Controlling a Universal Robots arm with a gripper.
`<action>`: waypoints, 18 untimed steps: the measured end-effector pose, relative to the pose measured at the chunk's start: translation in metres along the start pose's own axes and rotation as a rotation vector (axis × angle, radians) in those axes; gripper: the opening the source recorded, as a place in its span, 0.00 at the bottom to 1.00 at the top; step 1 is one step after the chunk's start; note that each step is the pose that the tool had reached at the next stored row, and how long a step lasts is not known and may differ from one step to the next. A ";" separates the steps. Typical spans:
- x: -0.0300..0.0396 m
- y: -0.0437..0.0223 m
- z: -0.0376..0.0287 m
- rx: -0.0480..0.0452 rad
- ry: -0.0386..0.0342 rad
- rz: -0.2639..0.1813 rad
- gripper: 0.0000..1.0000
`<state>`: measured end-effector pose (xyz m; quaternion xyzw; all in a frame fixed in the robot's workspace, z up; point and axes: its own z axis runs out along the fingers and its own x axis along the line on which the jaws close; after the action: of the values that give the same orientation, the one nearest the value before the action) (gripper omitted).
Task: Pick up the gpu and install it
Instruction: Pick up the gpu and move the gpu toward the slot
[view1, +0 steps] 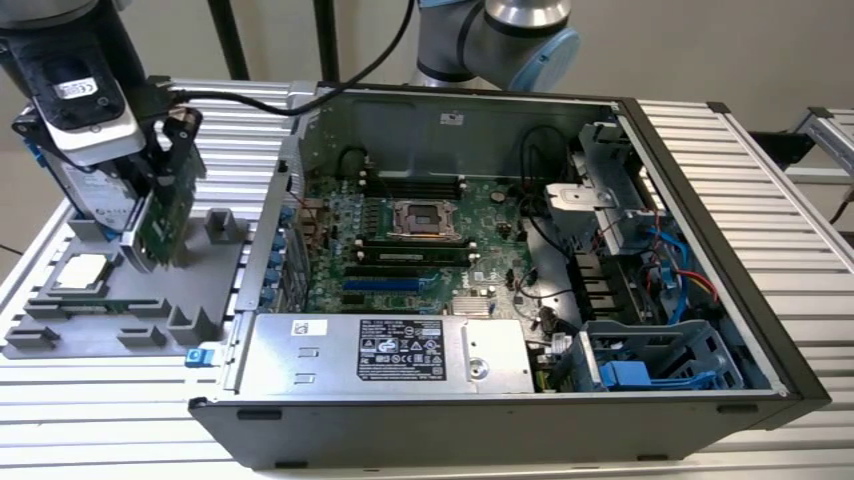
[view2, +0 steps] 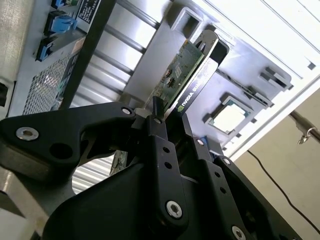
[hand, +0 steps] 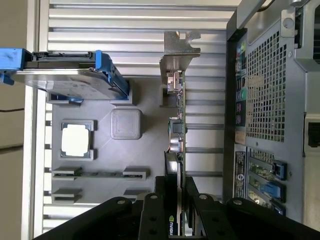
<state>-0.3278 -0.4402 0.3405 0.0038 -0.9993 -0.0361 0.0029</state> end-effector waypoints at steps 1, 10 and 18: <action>0.0000 0.0001 -0.0008 0.0000 0.0000 0.000 0.00; 0.0000 0.0006 -0.0089 0.0000 -0.0001 0.000 0.00; 0.0001 0.0011 -0.0155 -0.0001 -0.0001 0.000 0.00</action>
<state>-0.3277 -0.4402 0.3560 0.0038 -0.9993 -0.0361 0.0028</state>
